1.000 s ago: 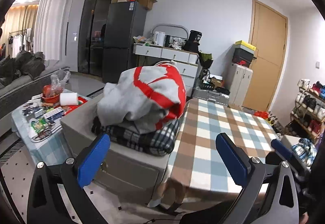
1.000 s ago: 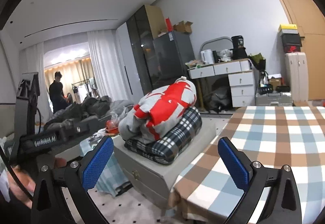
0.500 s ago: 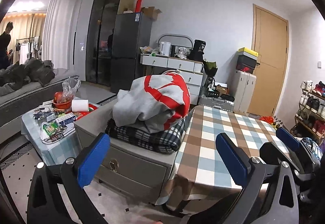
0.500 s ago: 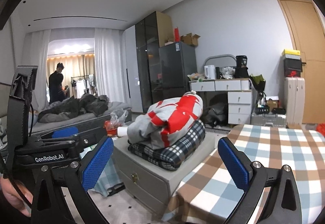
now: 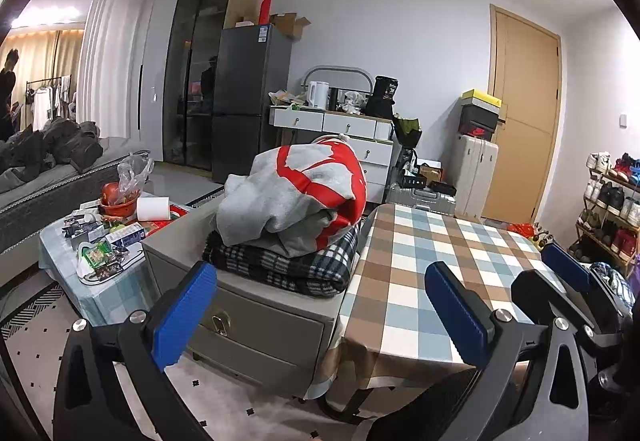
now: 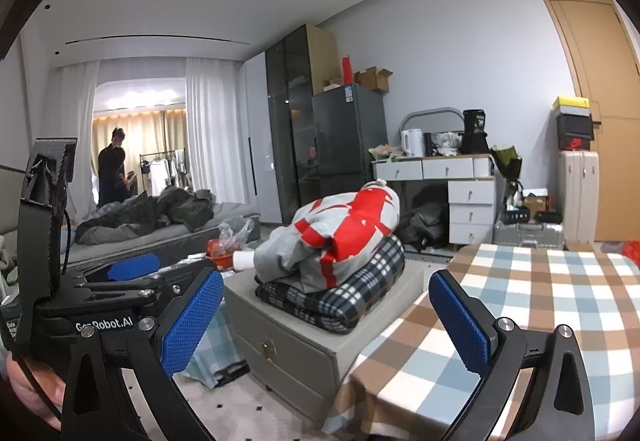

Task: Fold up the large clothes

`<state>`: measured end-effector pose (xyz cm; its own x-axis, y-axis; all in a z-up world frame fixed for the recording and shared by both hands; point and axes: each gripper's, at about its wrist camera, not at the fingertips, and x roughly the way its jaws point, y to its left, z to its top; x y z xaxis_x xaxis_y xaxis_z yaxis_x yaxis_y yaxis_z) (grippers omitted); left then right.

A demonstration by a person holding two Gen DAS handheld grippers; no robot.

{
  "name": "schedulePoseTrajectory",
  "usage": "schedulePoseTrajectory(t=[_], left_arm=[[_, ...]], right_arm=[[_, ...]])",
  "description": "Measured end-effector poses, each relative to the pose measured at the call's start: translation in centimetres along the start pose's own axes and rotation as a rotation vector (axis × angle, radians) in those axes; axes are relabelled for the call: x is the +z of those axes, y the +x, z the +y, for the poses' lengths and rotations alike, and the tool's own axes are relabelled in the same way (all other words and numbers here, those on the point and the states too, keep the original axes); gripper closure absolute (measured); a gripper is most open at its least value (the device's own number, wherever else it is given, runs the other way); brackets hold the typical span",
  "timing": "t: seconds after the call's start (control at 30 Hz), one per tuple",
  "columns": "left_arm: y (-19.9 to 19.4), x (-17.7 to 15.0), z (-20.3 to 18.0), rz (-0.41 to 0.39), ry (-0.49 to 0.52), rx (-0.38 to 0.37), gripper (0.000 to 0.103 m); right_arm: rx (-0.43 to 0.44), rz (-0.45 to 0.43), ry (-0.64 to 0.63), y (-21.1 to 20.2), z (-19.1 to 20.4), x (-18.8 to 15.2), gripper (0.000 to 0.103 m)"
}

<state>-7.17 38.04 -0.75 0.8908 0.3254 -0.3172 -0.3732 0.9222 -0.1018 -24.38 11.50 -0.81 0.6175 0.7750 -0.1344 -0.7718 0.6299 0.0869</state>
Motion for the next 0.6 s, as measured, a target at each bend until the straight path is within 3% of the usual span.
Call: schedulePoseTrajectory(t=[0.6], left_arm=[[-0.25, 0.23, -0.46, 0.002, 0.028, 0.003, 0.001]], right_arm=[[-0.010, -0.012, 0.015, -0.71, -0.28, -0.02, 0.000]])
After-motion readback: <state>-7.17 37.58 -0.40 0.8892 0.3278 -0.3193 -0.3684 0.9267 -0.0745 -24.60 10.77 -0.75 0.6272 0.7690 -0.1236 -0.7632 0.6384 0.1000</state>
